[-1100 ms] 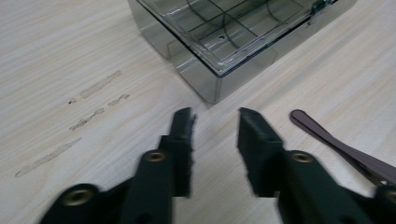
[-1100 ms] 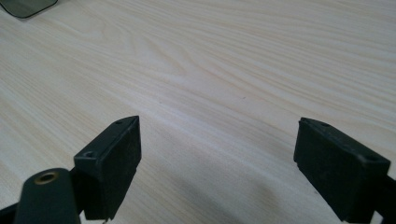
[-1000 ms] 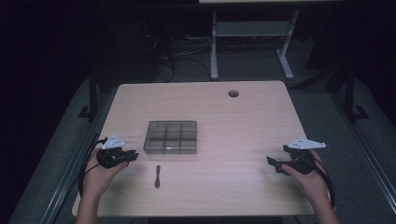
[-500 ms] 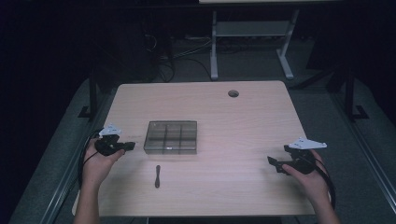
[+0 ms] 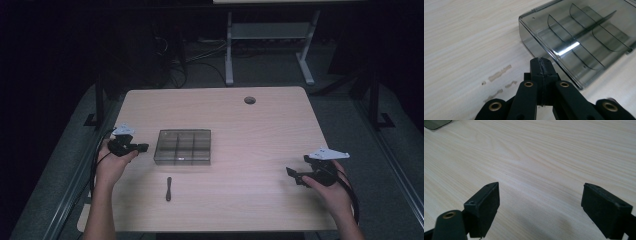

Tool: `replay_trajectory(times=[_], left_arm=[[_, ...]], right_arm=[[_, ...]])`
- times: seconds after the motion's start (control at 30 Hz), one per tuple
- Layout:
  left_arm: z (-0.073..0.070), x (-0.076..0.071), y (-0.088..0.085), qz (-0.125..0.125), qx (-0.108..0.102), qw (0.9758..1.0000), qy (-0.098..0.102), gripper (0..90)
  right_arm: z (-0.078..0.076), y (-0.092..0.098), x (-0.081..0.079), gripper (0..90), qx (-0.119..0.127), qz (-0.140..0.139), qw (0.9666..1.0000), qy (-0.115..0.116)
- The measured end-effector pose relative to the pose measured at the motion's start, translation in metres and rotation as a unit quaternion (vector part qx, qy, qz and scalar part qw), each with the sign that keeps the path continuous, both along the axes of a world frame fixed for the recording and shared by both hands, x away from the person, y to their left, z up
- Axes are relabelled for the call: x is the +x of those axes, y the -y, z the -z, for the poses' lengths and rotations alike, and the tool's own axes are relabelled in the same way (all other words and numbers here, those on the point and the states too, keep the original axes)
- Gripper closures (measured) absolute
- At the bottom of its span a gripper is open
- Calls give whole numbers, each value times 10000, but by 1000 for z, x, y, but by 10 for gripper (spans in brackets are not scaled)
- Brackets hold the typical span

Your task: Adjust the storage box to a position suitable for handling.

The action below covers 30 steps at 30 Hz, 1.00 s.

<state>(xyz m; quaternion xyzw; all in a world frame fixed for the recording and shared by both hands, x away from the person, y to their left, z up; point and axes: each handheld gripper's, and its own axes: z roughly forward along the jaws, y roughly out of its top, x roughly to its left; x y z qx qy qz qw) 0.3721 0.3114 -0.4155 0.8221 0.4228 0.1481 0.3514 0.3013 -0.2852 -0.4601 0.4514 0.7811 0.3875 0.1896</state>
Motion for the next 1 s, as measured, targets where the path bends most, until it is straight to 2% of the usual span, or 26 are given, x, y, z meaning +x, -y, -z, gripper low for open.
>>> replay_trajectory(times=[0.07,0.13,0.23,0.37,0.5,0.7,0.87,1.0], left_arm=[[1,4,2,-21,37,10000,-13,900],[6,11,2,-52,-78,10000,-19,900],[9,14,2,-65,-94,9999,-24,900],[14,19,4,-126,-31,9999,13,900],[20,23,2,-190,-53,9998,-18,900],[25,28,6,-179,-102,9998,-12,900],[30,32,10,-218,-59,9997,-33,900],[31,33,12,-210,-129,9997,-34,900]], right_arm=[[0,0,0,147,10,-1,10000,16],[0,0,1,148,9,-10,10000,26],[0,0,1,147,3,-33,10000,47],[0,-2,2,149,4,-65,10000,50],[-1,-3,1,149,-9,-56,10000,56],[0,-5,1,149,-29,-69,10000,37],[0,-4,1,151,-32,-60,10000,62],[0,-3,1,151,-14,-37,10000,50]])
